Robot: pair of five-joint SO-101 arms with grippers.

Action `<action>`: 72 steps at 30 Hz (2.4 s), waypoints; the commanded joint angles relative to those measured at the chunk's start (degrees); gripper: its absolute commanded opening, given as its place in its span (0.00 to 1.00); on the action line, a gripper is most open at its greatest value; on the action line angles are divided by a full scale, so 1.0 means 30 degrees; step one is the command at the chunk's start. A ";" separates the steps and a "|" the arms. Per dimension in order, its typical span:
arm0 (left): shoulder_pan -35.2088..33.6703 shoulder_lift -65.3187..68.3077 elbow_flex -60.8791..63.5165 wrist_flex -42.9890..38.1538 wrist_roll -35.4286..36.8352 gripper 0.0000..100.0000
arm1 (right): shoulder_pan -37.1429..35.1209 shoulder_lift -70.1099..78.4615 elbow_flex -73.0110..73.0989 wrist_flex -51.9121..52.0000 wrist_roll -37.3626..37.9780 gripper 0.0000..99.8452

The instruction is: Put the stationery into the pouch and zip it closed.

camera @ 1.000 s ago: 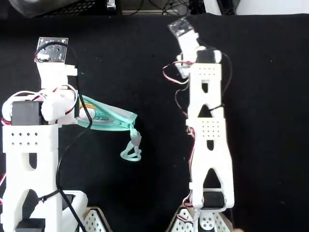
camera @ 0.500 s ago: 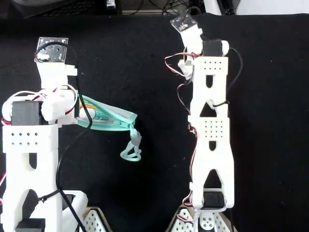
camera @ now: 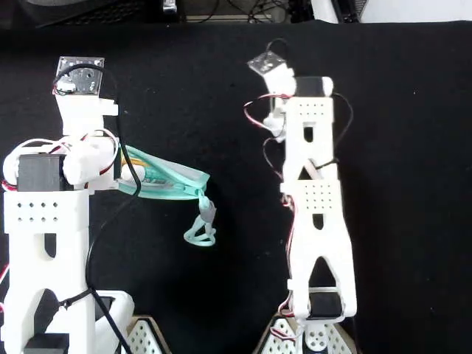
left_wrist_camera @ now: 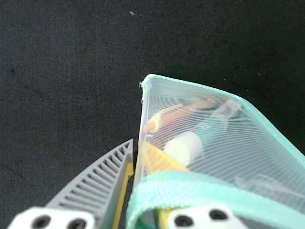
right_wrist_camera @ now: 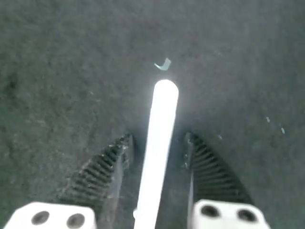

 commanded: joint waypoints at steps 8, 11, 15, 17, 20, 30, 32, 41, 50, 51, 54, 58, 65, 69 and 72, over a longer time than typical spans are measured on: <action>-0.0103 0.0147 0.0190 -0.0176 0.0000 0.03 | -0.0733 0.0542 -0.0982 -0.2227 0.0498 0.18; -0.0103 0.0147 0.0161 -0.0176 0.0000 0.03 | -0.0234 0.0806 -0.1011 -0.1963 0.0850 0.18; -0.0103 0.0147 0.0161 -0.0176 0.0000 0.03 | 0.0234 0.0806 -0.1040 -0.2051 0.1348 0.17; -0.0103 0.0147 0.0161 -0.0176 0.0000 0.03 | 0.0293 0.0777 -0.1040 -0.2110 0.2110 0.09; -0.0103 0.0147 0.0161 -0.0176 0.0000 0.03 | 0.0322 0.0747 -0.1070 -0.2462 0.2344 0.03; -0.0103 0.0147 0.0220 -0.0176 0.0000 0.03 | 0.0264 -0.4264 -0.1011 0.0674 0.0088 0.01; -0.0073 0.0147 0.0220 -0.0176 0.0000 0.03 | 0.0293 -0.5524 -0.0982 0.0821 -0.1407 0.01; -0.0073 0.0147 0.0308 -0.0176 0.0029 0.03 | 0.0322 -1.1238 -0.0952 0.0879 -0.3692 0.01; -0.0044 0.0147 0.0308 -0.0234 0.0059 0.03 | -0.0322 -2.0762 0.3619 0.0879 -0.6271 0.01; -0.0044 0.0147 0.0308 -0.0234 0.0059 0.03 | -0.0527 -2.2081 0.4908 0.0879 -0.6388 0.01; -0.0015 0.0147 0.0308 -0.0234 0.0059 0.03 | -0.2139 -2.6711 0.9509 0.0821 -0.6711 0.01; -0.0044 0.0147 0.0308 -0.0234 0.0059 0.03 | -0.5597 -3.3187 1.5165 0.0381 -0.6681 0.01; -0.0044 0.0147 0.0308 -0.0205 0.0059 0.03 | -1.1868 -4.2564 2.4835 -0.5421 -0.6652 0.01; -0.0044 0.0147 0.0308 -0.0176 0.0059 0.03 | -1.4740 -4.6549 3.1487 -1.1018 -0.6681 0.01; -0.0044 0.0147 0.0337 -0.0176 0.0059 0.03 | -1.6234 -4.9158 3.7201 -1.6117 -0.6505 0.01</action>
